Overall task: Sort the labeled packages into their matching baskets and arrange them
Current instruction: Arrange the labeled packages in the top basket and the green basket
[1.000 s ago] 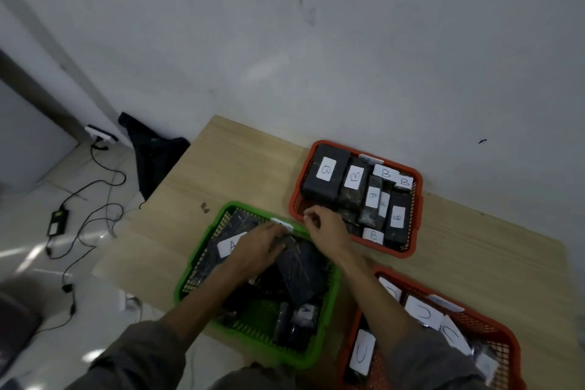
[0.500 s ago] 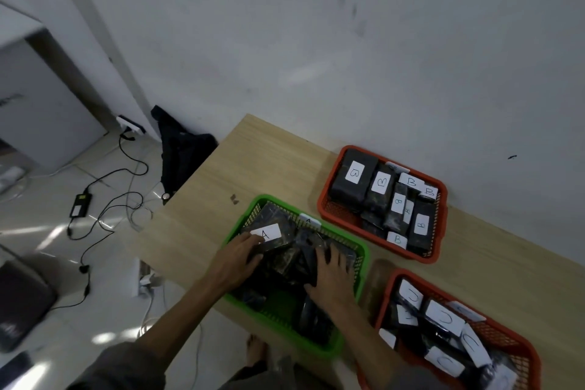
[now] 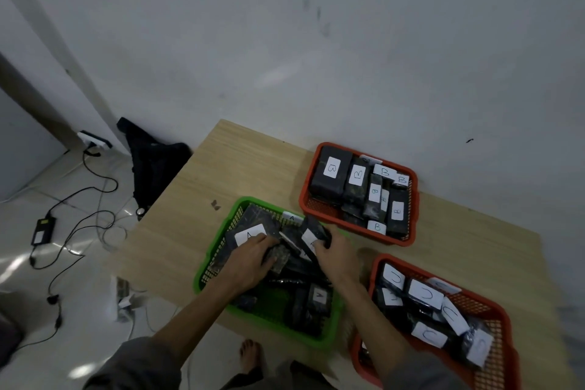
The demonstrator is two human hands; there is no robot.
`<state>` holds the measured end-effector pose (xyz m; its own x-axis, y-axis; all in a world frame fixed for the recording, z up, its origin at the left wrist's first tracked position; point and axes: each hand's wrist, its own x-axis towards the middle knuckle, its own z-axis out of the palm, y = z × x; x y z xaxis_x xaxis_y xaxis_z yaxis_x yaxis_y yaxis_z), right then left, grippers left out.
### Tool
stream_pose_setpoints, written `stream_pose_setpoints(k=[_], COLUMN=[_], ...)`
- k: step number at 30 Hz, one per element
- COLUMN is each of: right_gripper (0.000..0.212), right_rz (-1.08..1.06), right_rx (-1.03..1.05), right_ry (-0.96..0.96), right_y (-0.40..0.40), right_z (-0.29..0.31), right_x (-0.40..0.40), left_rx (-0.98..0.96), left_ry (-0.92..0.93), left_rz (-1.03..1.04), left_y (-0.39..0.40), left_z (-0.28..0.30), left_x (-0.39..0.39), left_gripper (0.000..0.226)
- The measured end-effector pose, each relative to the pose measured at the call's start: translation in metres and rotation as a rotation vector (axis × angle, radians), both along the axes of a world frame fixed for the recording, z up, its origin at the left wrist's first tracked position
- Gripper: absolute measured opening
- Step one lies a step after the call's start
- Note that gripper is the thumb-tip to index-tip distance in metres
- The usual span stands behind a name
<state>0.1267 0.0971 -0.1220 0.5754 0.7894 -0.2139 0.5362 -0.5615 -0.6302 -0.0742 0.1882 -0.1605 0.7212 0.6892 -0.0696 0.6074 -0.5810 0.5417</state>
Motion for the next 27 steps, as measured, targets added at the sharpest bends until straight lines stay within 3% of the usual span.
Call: stream_pose_setpoints(k=[4,9,17,23,27], right_gripper=[0.018,0.019,0.022,0.028,0.028], right_rz=[-0.101,-0.143,-0.053,-0.257,-0.227], right_rx=[0.112,0.124,0.061,0.077,0.048], right_ry=[0.304,0.44,0.486,0.448,0.786], right_y=[0.002,0.007,0.017,0.012,0.01], right_z=[0.002,-0.004,-0.011,-0.017,-0.014], right_x=[0.0,-0.008,-0.013,-0.004,-0.005], left_rx=[-0.039,-0.154,-0.755,-0.73,-0.798], left_ry=[-0.065,-0.154,-0.414,-0.541,-0.608], left_rz=[0.036,0.126,0.415,0.636,0.668], left_y=[0.002,0.007,0.02,0.042,0.049], left_z=[0.0,0.005,0.01,0.014,0.02], left_x=[0.001,0.002,0.009,-0.01,-0.004], left_gripper=[0.042,0.048,0.03,0.023,0.019])
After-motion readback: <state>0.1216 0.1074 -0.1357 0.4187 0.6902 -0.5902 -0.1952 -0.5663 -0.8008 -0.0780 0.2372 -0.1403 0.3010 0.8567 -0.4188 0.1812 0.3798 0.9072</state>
